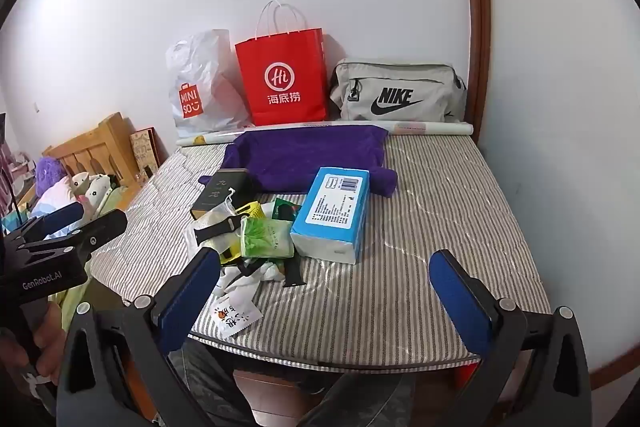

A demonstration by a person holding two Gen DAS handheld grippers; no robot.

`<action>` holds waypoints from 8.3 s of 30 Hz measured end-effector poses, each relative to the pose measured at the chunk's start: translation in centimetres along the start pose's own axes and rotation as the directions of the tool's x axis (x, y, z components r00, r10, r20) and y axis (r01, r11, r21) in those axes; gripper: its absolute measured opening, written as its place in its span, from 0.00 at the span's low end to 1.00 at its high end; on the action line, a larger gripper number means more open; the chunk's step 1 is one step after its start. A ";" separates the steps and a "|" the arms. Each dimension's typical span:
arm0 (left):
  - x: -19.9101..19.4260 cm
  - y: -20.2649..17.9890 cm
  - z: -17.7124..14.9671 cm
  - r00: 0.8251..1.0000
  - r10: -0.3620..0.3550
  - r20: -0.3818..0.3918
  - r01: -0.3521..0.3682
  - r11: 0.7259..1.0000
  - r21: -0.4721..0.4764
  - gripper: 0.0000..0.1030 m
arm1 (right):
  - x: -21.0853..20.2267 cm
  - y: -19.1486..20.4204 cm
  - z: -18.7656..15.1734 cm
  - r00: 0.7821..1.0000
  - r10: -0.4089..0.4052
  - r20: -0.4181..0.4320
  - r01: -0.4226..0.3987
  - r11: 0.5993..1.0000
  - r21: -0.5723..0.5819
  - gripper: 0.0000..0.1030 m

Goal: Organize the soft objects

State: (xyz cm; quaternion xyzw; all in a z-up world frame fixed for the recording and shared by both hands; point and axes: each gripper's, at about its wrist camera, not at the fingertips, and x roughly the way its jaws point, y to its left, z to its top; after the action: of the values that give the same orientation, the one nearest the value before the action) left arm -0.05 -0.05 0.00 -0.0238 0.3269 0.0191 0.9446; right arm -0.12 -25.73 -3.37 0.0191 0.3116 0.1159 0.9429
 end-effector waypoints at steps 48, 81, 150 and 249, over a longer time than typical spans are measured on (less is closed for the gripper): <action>-1.8 -0.2 0.4 0.998 -0.045 0.037 0.045 0.999 0.014 1.00 | -1.1 1.0 -0.1 0.999 0.022 0.037 -0.021 0.999 -0.027 1.00; -1.8 -0.4 0.3 0.998 -0.046 0.039 0.045 0.999 0.016 1.00 | -1.5 1.5 -0.2 0.999 0.024 0.044 -0.023 0.999 -0.036 1.00; 19.9 5.7 -4.2 0.960 -0.125 -0.250 0.131 0.991 0.008 0.99 | 24.2 6.7 -2.5 0.932 0.181 -0.313 -0.216 0.973 -0.082 0.80; 20.5 7.3 -7.1 0.967 -0.135 -0.216 0.153 0.986 0.071 0.39 | 18.7 -1.2 -7.9 0.948 0.135 -0.289 -0.156 0.986 -0.053 0.47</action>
State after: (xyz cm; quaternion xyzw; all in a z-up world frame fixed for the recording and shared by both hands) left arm 11.33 7.21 -18.47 -0.0083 0.4227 -0.0664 0.9038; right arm 10.03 -22.84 -20.72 -0.0104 0.4371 0.1983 0.8772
